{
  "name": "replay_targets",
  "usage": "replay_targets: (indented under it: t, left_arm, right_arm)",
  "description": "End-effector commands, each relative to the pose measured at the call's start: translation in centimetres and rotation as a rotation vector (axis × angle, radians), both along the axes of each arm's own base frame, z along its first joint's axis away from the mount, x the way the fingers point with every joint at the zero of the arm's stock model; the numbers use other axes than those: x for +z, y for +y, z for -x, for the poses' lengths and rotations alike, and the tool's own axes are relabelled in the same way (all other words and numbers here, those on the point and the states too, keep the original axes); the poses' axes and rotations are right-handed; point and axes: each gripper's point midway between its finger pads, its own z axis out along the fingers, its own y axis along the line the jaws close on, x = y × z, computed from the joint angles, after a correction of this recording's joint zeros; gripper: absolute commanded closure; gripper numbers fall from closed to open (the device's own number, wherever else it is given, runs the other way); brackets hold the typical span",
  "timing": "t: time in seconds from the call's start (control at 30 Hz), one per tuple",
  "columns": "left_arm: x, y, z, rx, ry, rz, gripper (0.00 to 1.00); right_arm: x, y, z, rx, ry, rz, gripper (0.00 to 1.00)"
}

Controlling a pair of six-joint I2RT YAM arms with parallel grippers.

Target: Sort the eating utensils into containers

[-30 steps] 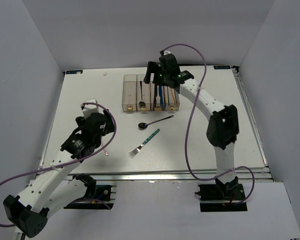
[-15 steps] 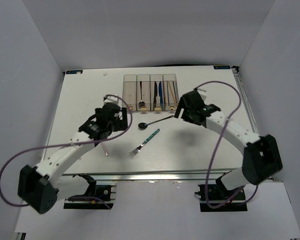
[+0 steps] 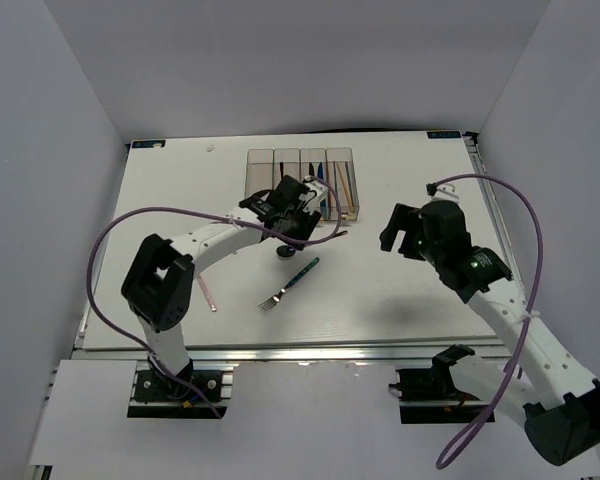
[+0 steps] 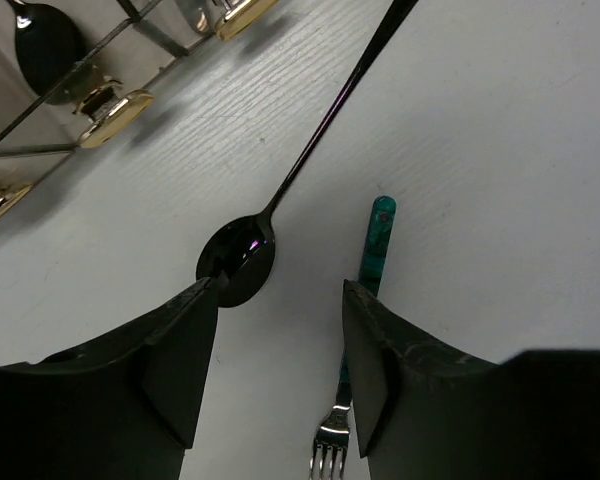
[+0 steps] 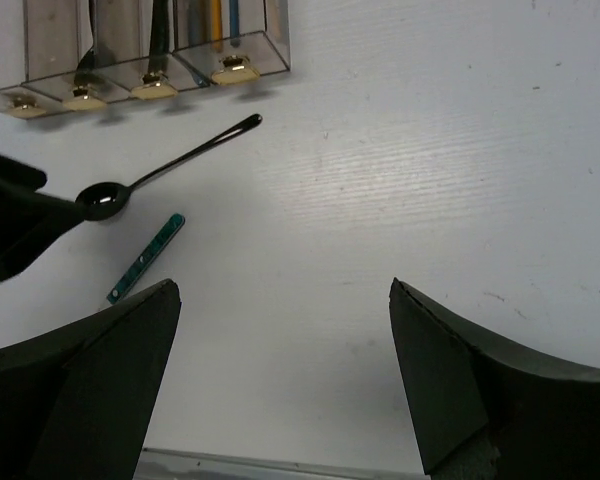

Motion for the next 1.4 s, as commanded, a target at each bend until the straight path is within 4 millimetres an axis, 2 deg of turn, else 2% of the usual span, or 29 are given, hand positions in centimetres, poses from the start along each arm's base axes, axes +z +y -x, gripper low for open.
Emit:
replay_targets:
  t: [0.0, 0.03, 0.07, 0.13, 0.17, 0.2, 0.27, 0.33, 0.5, 0.67, 0.8, 0.9, 1.03, 1.07, 1.27, 1.37]
  left_arm:
    - [1.2, -1.6, -0.7, -0.11, -0.021, 0.005, 0.38]
    - [0.5, -1.7, -1.1, -0.118, -0.015, -0.008, 0.39]
    - [0.7, -2.2, -1.6, -0.125, -0.026, -0.005, 0.39]
    - [0.0, -3.0, -1.6, -0.17, -0.001, -0.002, 0.41]
    - [-1.4, -3.1, -1.7, -0.176, 0.027, -0.021, 0.43]
    - [-1.4, -3.3, -2.1, -0.181, 0.024, -0.032, 0.44]
    - [-3.3, -3.4, -2.4, -0.182, 0.055, -0.063, 0.45]
    - [-3.9, -3.6, -2.8, -0.188, 0.06, -0.071, 0.46]
    - [-5.9, -3.9, -2.9, -0.201, 0.09, -0.087, 0.46]
    - [-7.5, -3.8, -3.2, -0.202, 0.115, -0.093, 0.42]
    - [-9.0, -3.7, -2.6, -0.215, 0.164, -0.093, 0.45]
    - [-9.3, -3.9, -1.8, -0.231, 0.195, -0.075, 0.53]
    - [-8.8, -4.1, -1.5, -0.24, 0.193, -0.05, 0.61]
    - [-8.7, -4.1, -1.4, -0.241, 0.195, -0.047, 0.65]
    - [-8.6, -3.8, -1.7, -0.237, 0.19, -0.068, 0.69]
    - [-9.0, -3.5, -1.7, -0.237, 0.194, -0.094, 0.74]
  right_arm:
    - [-0.3, -0.6, 1.9, 0.064, 0.008, 0.031, 0.11]
    - [-0.2, -0.3, 2.3, 0.084, 0.005, 0.018, 0.11]
    - [-0.5, -0.3, 2.6, 0.092, 0.011, 0.018, 0.11]
    - [-0.5, -0.6, 3.2, 0.094, 0.013, 0.022, 0.11]
    - [-0.6, -0.7, 3.5, 0.095, 0.019, 0.024, 0.11]
    - [-0.4, -0.9, 3.7, 0.094, 0.012, 0.024, 0.11]
    - [-0.5, -1.0, 4.2, 0.1, 0.022, 0.024, 0.11]
    - [-0.6, -1.2, 4.8, 0.108, 0.026, 0.02, 0.11]
    - [-0.6, -1.5, 5.6, 0.116, 0.018, 0.024, 0.11]
    - [-0.7, -1.5, 6.2, 0.131, 0.022, 0.016, 0.11]
    - [-1.0, -1.5, 6.4, 0.139, 0.024, 0.018, 0.11]
    - [-1.0, -1.6, 6.4, 0.137, 0.021, 0.023, 0.11]
    - [-0.9, -1.2, 6.2, 0.15, 0.019, 0.012, 0.11]
    - [-1.0, -1.1, 6.2, 0.154, 0.02, 0.01, 0.11]
    - [-1.1, -1.0, 6.3, 0.157, 0.024, 0.008, 0.11]
    - [-1.2, -1.2, 6.3, 0.153, 0.025, 0.014, 0.11]
